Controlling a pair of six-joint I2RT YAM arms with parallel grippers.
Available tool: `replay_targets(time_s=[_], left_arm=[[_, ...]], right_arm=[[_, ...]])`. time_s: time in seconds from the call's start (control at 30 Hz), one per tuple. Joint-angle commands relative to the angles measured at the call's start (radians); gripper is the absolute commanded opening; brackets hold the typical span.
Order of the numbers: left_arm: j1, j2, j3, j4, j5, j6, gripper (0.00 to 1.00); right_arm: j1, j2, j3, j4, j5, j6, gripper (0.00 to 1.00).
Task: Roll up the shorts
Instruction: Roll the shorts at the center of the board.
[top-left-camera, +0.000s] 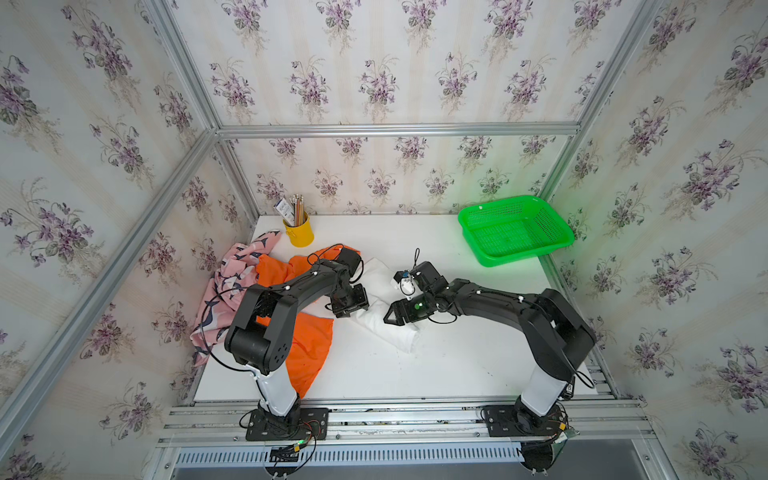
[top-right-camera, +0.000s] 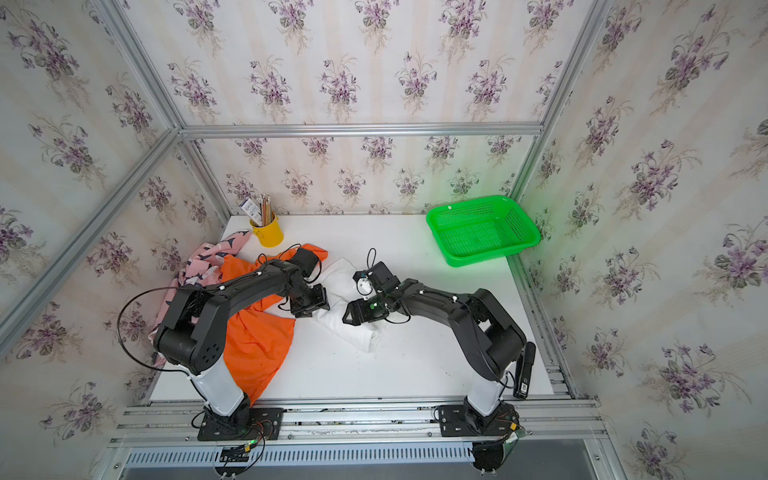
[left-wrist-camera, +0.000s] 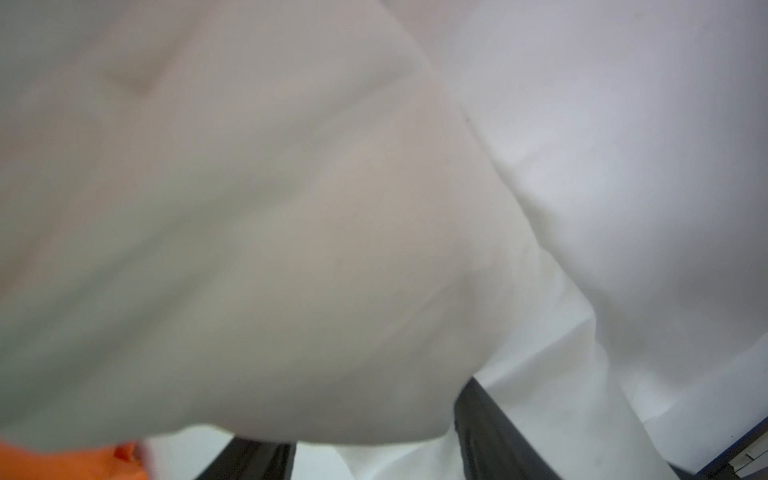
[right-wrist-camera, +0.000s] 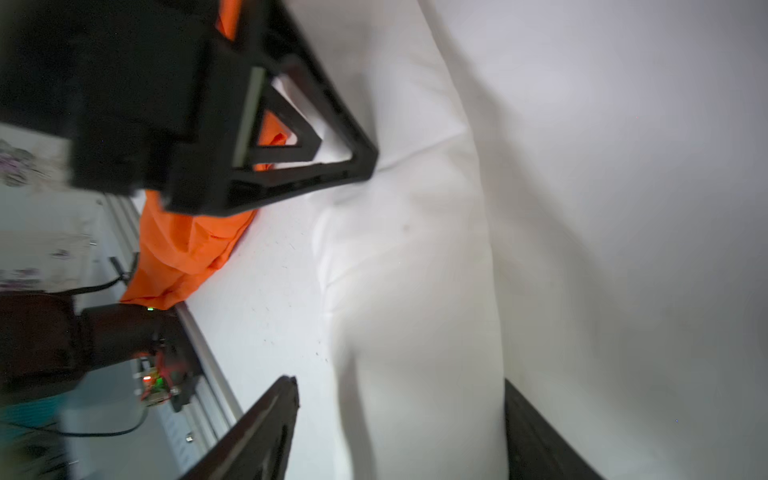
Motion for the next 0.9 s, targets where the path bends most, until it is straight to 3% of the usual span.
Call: replay_targets(time_s=[0.0,0.17,0.4,0.63,0.87], left_arm=[[0.001,0.021,0.023,-0.013,-0.011,0.043,0.63],[0.001,0.030,0.032,-0.023,-0.010,0.062,0.64],[0.001,0.036,0.025,-0.024,-0.003,0.075,0.64],[0.001,0.055,0.046,-0.036,0.000,0.094,0.64],[0.001,0.067,0.060,-0.040,0.002,0.100,0.64]], right_arm=[[0.127,-0.030,0.031,-0.160,0.492,-0.199,0.79],[0.272,0.022,0.051,-0.113,0.616,-0.339,0.84],[0.300,0.144,0.102,-0.097,0.865,-0.423,0.86],[0.305,-0.020,0.173,-0.179,0.561,-0.331,0.87],[0.317,0.091,0.229,-0.225,0.590,-0.255,0.88]])
